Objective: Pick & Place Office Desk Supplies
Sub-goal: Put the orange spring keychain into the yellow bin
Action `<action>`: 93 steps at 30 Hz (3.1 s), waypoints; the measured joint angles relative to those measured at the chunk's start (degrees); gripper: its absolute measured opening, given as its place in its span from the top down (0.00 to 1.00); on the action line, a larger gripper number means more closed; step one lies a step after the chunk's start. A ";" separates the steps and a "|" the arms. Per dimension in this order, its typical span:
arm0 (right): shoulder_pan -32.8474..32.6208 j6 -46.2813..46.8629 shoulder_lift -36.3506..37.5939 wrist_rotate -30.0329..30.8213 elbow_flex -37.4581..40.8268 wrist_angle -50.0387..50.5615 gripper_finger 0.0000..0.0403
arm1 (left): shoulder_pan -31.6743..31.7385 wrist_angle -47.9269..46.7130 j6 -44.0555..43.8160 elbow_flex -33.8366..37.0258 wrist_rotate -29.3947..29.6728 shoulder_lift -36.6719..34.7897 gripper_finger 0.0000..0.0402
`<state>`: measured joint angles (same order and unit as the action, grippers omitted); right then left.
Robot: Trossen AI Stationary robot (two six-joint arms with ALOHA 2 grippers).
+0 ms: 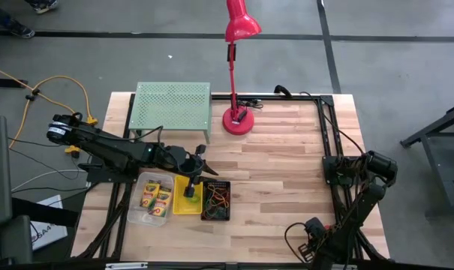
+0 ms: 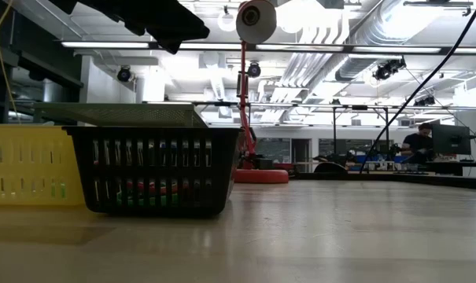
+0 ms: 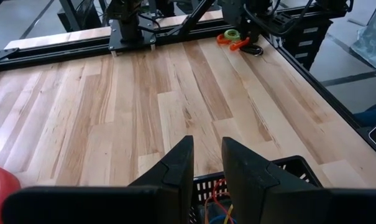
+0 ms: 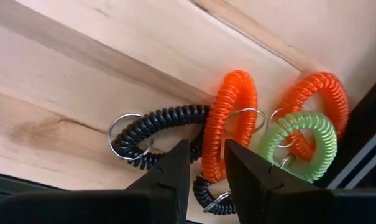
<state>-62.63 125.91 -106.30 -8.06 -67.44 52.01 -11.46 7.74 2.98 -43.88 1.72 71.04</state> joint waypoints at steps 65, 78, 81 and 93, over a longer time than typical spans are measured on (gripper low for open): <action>5.95 -13.65 11.84 21.01 -0.02 2.23 0.99 | -2.23 -0.03 0.04 0.02 0.02 0.00 0.80; 16.76 -37.40 11.89 26.77 -0.02 -9.26 0.99 | -2.23 -0.15 0.04 0.02 0.02 0.01 0.80; 17.93 -39.62 11.89 25.68 -0.02 -9.42 0.99 | -2.23 -0.58 0.04 0.02 0.02 0.01 0.80; 18.82 -41.75 11.89 24.59 -0.02 -9.42 0.99 | -2.23 -0.60 0.04 0.02 0.02 0.01 0.80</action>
<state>-43.81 84.16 -94.41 16.53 -67.46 42.59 -13.69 7.14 3.03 -43.86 1.74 71.05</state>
